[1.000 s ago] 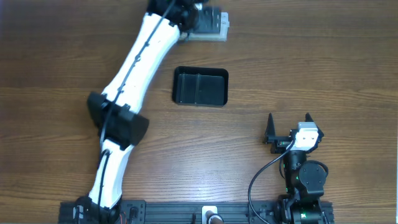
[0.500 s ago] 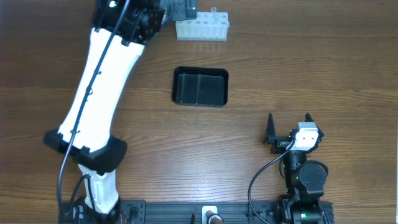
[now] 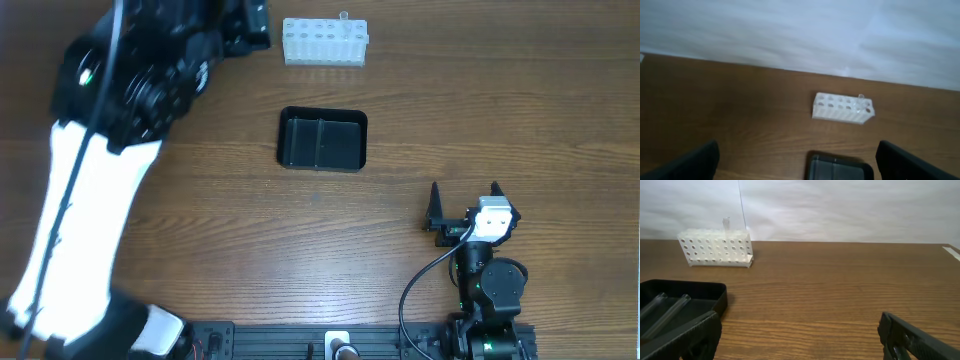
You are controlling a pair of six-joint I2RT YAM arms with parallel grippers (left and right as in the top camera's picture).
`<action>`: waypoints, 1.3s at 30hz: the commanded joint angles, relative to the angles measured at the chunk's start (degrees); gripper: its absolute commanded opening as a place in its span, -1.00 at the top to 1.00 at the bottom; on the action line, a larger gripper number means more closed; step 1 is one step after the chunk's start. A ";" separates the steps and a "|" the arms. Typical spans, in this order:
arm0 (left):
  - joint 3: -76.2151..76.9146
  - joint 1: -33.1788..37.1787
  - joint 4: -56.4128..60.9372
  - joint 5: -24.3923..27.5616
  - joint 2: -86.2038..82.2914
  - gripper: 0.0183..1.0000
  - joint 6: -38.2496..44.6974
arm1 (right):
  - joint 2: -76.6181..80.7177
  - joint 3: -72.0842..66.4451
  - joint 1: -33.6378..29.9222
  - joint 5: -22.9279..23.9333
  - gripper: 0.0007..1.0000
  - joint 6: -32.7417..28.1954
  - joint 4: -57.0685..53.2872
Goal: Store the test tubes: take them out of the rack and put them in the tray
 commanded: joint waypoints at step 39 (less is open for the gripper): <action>-116.45 29.92 85.00 29.27 -79.45 -0.99 6.19 | -0.52 -0.31 -0.44 -0.31 -0.99 0.17 -0.20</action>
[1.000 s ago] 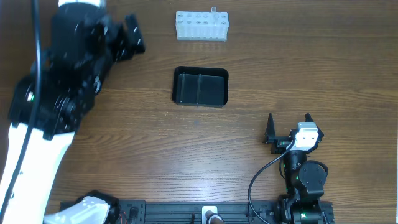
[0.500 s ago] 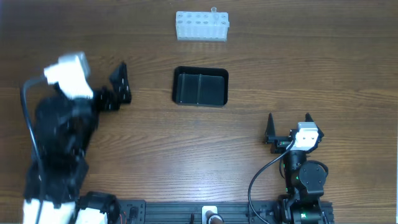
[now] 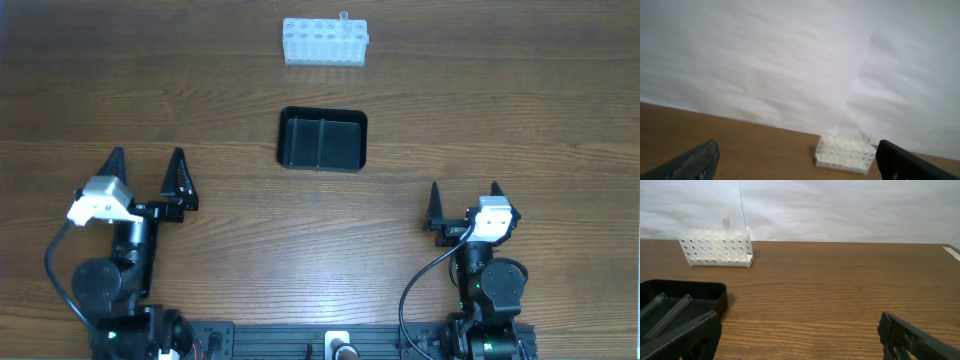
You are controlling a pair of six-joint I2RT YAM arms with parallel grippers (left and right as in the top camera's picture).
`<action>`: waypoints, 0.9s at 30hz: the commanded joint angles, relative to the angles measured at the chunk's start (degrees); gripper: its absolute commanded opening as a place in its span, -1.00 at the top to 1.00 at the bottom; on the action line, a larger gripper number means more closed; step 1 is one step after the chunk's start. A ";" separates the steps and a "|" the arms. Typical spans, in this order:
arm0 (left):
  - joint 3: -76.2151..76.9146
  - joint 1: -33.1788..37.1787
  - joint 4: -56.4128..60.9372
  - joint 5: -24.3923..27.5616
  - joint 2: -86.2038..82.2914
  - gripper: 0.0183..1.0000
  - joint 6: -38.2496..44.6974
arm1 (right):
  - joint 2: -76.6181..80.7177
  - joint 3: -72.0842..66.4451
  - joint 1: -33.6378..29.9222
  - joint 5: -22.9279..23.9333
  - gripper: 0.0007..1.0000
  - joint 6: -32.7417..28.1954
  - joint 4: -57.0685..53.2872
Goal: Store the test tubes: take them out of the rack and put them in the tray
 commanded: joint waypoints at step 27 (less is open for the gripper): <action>-11.61 0.66 -18.08 -6.62 -15.39 -1.00 10.49 | -0.52 -0.31 -0.44 -0.31 -0.98 0.20 -0.20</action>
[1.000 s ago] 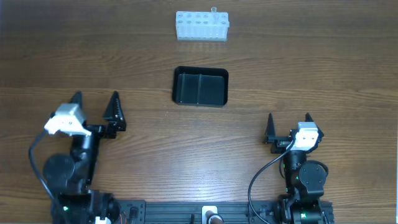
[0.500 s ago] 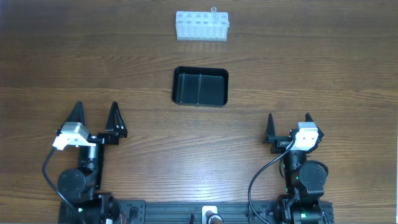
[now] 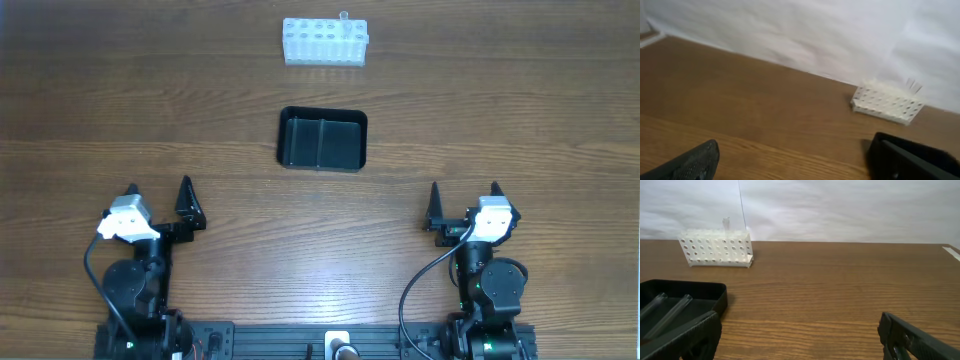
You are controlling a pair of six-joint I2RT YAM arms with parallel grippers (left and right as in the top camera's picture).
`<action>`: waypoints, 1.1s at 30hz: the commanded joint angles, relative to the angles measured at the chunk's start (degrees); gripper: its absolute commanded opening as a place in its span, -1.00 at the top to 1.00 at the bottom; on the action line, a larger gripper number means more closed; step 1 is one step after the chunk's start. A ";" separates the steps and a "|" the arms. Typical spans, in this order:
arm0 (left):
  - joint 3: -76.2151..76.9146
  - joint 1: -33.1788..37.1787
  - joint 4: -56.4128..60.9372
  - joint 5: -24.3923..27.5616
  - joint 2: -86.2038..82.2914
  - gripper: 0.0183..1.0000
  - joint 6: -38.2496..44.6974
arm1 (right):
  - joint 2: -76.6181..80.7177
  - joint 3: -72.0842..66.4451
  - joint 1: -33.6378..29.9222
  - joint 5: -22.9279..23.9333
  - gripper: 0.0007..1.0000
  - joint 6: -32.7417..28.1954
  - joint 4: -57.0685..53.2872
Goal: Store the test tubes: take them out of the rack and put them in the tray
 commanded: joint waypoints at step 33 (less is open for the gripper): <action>-0.28 0.28 -0.17 -0.24 -0.37 -1.00 9.09 | -0.52 -0.31 -0.44 -0.31 -0.98 0.17 -0.20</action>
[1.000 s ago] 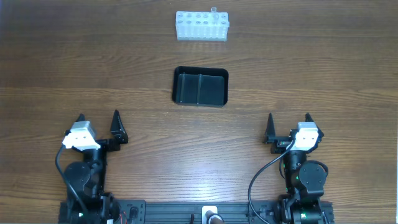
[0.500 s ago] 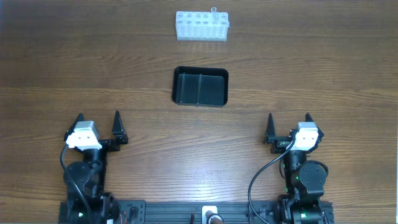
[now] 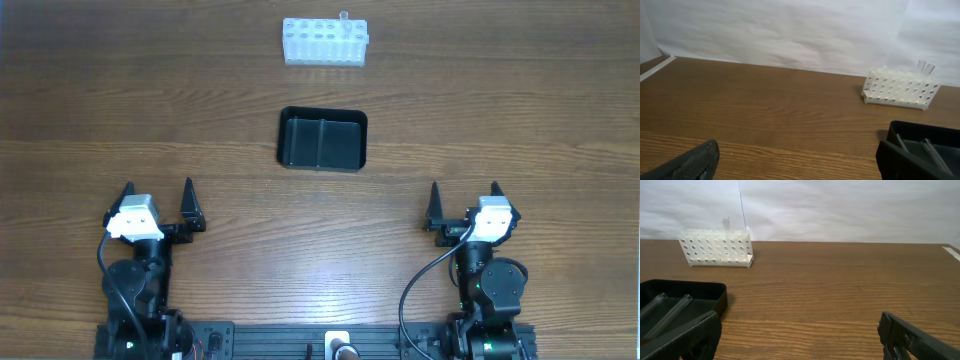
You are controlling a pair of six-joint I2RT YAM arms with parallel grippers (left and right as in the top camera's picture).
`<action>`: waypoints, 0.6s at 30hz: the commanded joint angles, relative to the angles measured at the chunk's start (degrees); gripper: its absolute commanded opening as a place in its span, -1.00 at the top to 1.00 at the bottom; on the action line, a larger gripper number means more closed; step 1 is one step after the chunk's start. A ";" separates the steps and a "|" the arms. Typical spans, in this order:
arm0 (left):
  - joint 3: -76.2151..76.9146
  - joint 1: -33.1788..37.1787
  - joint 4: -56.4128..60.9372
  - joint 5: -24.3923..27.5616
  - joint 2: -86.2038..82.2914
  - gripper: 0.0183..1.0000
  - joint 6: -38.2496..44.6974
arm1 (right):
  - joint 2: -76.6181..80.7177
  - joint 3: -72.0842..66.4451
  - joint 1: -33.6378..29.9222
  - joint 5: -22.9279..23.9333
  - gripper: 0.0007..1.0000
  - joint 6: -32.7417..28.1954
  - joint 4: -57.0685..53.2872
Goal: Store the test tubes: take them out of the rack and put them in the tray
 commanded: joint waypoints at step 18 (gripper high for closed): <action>-0.28 0.28 -0.09 -0.11 -0.35 -1.00 0.81 | -0.46 2.86 -0.24 -6.49 -0.99 0.39 -3.80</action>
